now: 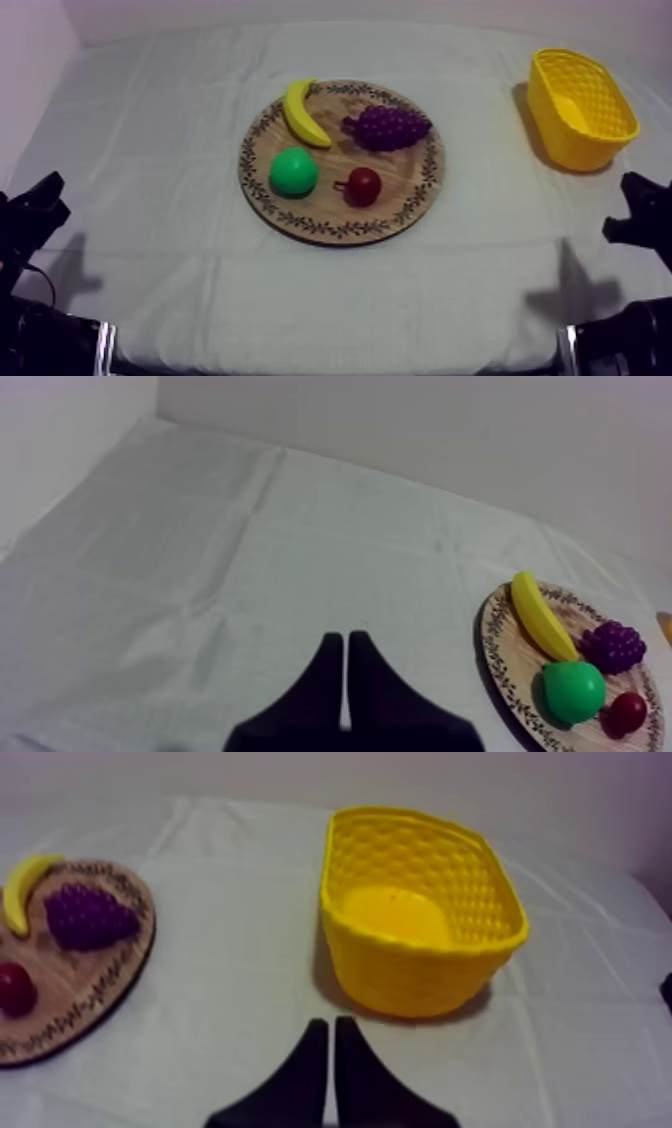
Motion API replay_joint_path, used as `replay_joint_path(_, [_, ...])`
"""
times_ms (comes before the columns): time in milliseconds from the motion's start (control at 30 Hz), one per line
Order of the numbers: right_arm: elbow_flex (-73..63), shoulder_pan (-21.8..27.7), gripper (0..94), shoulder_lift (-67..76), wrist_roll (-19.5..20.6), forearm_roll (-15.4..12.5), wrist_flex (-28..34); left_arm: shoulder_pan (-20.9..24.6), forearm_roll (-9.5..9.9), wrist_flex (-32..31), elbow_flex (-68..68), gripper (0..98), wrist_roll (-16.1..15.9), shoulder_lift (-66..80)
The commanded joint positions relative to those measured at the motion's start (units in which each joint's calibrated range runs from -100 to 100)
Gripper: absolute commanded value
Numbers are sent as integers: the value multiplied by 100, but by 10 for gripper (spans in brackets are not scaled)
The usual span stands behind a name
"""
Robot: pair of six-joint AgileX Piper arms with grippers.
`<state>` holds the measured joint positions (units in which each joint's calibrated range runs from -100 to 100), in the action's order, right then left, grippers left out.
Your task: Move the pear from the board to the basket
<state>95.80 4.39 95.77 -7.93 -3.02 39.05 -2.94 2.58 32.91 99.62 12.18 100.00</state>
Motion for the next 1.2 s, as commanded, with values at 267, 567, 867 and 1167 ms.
replay_joint_path(267, [-2293, -5, 2, -645, 171, -411, 716, 1, -1, -1, 5, 1, 1, 0])
replay_joint_path(567, [-4940, -328, 2, -3165, 348, -704, 1335, 1, -1, -1, 5, 1, 1, 0])
replay_joint_path(867, [-6843, -1390, 2, -5250, 781, -481, 2068, 1, -1, -1, 5, 1, 0, 0])
replay_joint_path(1167, [-8158, -2131, 3, -7067, 1205, -553, 2770, 1, -1, -1, 5, 1, 1, 0])
